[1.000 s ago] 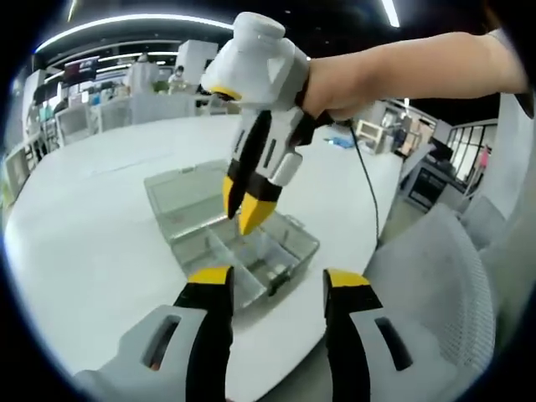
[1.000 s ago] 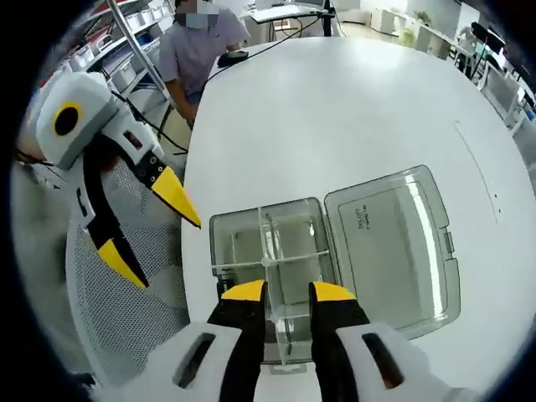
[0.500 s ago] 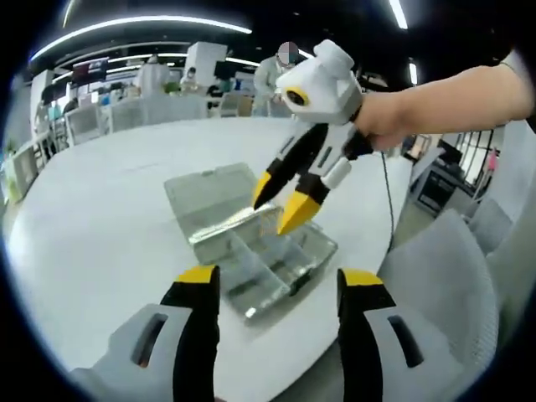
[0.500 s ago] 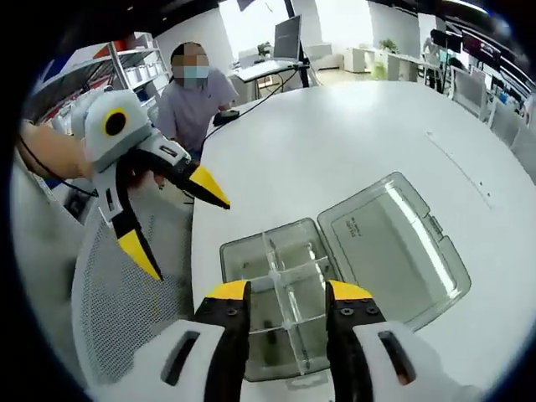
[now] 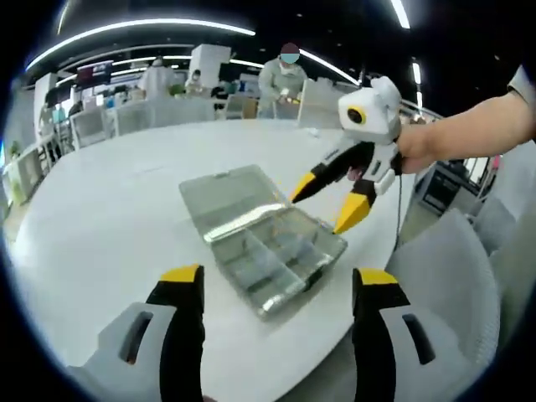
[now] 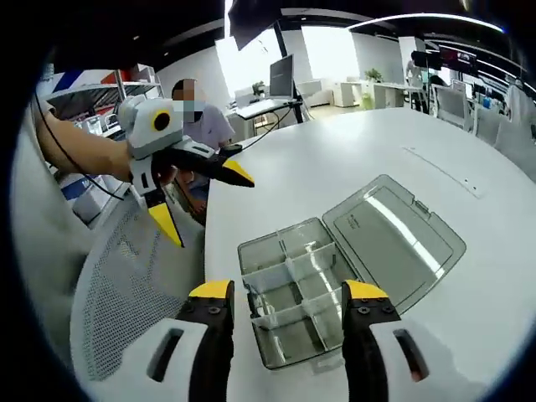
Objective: Insert the divider into the dual guide fixture by aligning both edges with the guide slots and pushing it downward to the bottom, including one-sided entry, uneven engagement, binding, and posture correction.
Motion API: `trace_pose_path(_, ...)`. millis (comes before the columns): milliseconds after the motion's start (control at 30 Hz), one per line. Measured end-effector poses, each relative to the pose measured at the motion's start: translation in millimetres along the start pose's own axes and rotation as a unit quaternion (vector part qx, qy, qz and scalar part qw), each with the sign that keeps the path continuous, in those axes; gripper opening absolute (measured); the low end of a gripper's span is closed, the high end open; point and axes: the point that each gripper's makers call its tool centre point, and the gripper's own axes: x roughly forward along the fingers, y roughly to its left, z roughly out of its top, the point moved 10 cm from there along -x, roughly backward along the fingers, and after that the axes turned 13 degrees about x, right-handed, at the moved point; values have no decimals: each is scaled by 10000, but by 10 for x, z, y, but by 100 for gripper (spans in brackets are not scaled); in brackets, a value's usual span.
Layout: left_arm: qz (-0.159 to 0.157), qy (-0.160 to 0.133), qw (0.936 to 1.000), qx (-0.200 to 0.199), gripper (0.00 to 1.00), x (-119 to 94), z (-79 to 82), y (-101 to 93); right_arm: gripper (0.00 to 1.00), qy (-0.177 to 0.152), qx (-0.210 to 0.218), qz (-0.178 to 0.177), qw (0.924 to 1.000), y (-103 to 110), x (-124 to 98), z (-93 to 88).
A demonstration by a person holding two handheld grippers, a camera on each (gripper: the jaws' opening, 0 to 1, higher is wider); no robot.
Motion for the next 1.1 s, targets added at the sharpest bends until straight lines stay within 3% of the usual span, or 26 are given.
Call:
trace_pose_path(200,57,-12,10000,5,77,-36,-13,52,59,-448,142,-133,9988,96,-123,-127)
trace_pose_path(767,111,-79,9998,137,98,-125,-4,92,82,-1166,428,-774,9892,392,-506,-366)
trace_pose_path(1100,206,-249,9994,151,99,-243,51,77,92,-1364,617,-1237,9810,550,-683,-508)
